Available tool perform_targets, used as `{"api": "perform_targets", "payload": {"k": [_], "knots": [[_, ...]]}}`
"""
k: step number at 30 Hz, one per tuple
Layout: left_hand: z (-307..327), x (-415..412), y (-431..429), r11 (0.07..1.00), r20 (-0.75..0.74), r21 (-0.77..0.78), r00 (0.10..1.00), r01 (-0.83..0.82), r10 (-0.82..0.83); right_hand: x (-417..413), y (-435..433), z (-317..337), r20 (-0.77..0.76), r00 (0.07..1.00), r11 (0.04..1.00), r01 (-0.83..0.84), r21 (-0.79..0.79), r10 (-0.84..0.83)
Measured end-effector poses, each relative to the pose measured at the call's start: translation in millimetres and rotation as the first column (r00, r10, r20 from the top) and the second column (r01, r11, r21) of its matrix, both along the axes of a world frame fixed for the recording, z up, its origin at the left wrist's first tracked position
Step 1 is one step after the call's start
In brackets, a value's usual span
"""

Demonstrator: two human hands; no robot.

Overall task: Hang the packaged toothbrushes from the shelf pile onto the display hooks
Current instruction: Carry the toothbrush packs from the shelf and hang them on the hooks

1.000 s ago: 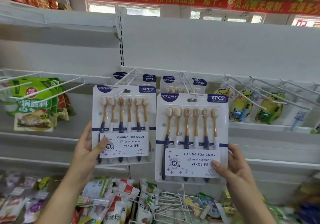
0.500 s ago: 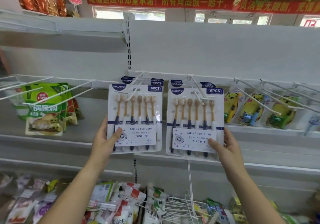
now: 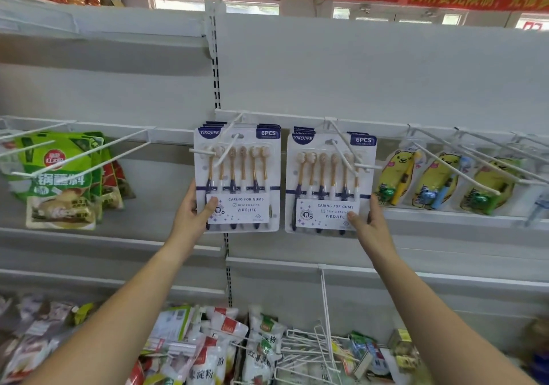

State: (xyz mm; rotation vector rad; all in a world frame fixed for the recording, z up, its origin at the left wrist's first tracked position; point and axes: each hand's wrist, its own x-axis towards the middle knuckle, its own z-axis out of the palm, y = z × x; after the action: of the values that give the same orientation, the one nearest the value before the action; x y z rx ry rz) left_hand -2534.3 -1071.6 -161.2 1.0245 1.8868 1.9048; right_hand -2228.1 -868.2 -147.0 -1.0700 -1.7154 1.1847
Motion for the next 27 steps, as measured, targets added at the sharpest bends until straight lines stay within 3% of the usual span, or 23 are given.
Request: {"api": "perform_targets", "payload": {"k": [7, 10, 13, 15, 19, 27], "knots": [[-5.5, -6.6, -1.1, 0.959, -0.046, -0.181, 0.976, -0.219, 0.214, 17.6, 6.1, -18.9, 0.264, 0.964, 1.0, 0.016, 0.005, -0.017], [2.3, -11.8, -16.6, 0.883, -0.232, -0.317, 0.931, -0.345, 0.281, 36.2, -0.5, -18.6, 0.471, 0.882, 0.989, -0.07, 0.129, 0.002], [27.7, 10.2, -30.2, 0.785, -0.58, -0.507, 0.815, -0.357, -0.004, 62.2, -11.3, 0.3, 0.663, 0.748, 0.933, -0.216, 0.287, -0.031], [42.0, 40.2, -30.9, 0.689, -0.676, -0.629, 0.691, -0.36, -0.256, 83.8, -18.9, 13.1, 0.73, 0.677, 0.883, -0.283, 0.375, -0.094], [56.1, 108.1, -14.7, 0.684, -0.702, -0.681, 0.496, -0.26, -0.511, 128.2, -45.8, 26.9, 0.788, 0.578, 0.835, -0.313, 0.452, -0.211], [70.4, 239.2, 47.7, 0.653, -0.622, -0.75, 0.223, 0.104, -0.75, 256.6, -92.7, 51.6, 0.79, 0.568, 0.886, -0.214, 0.411, -0.229]]}}
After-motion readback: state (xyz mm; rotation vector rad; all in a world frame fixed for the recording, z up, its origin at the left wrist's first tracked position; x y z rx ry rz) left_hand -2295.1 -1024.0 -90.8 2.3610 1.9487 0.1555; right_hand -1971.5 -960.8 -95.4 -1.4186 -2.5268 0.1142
